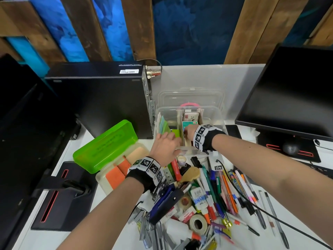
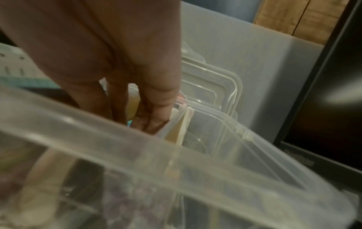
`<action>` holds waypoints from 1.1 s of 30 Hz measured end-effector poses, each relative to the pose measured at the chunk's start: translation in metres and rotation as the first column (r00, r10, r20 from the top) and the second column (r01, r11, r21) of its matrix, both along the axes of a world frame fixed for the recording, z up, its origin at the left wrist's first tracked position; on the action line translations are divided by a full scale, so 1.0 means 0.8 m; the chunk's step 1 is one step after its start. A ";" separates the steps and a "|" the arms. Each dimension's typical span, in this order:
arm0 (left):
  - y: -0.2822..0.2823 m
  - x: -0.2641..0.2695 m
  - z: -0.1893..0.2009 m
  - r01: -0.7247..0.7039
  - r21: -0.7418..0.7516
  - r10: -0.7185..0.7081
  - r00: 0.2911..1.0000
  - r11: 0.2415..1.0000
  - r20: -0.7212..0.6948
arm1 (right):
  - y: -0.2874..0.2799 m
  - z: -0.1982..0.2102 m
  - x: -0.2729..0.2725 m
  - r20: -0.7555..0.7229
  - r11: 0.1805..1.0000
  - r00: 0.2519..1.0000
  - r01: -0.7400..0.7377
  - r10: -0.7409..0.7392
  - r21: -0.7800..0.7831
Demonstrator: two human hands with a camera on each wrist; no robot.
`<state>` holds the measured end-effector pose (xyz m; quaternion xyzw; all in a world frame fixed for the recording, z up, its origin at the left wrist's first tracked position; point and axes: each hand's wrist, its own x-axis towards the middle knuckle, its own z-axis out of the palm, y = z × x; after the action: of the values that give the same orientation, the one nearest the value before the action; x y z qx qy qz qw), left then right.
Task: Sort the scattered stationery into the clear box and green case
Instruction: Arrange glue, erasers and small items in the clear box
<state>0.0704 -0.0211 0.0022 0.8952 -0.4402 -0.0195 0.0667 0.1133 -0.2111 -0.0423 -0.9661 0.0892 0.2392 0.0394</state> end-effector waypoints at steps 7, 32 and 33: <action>0.021 -0.014 0.005 0.008 -0.129 -0.003 0.999 0.992 0.041 | 0.027 0.063 -0.057 0.226 0.983 0.963 0.114 -0.144 0.142; -0.023 -0.133 -0.075 0.630 0.313 -0.656 0.755 0.710 -0.031 | -0.009 0.007 -0.285 0.089 0.844 0.940 0.252 -0.330 0.473; -0.023 -0.129 -0.074 0.617 0.267 -0.627 0.777 0.741 -0.054 | -0.012 0.010 -0.285 0.087 0.834 0.936 0.258 -0.341 0.488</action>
<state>-0.0327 -0.0398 -0.0571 0.6976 -0.7078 -0.0825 -0.0747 -0.1147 -0.2204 -0.0343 -0.9183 0.1758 0.1607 0.3164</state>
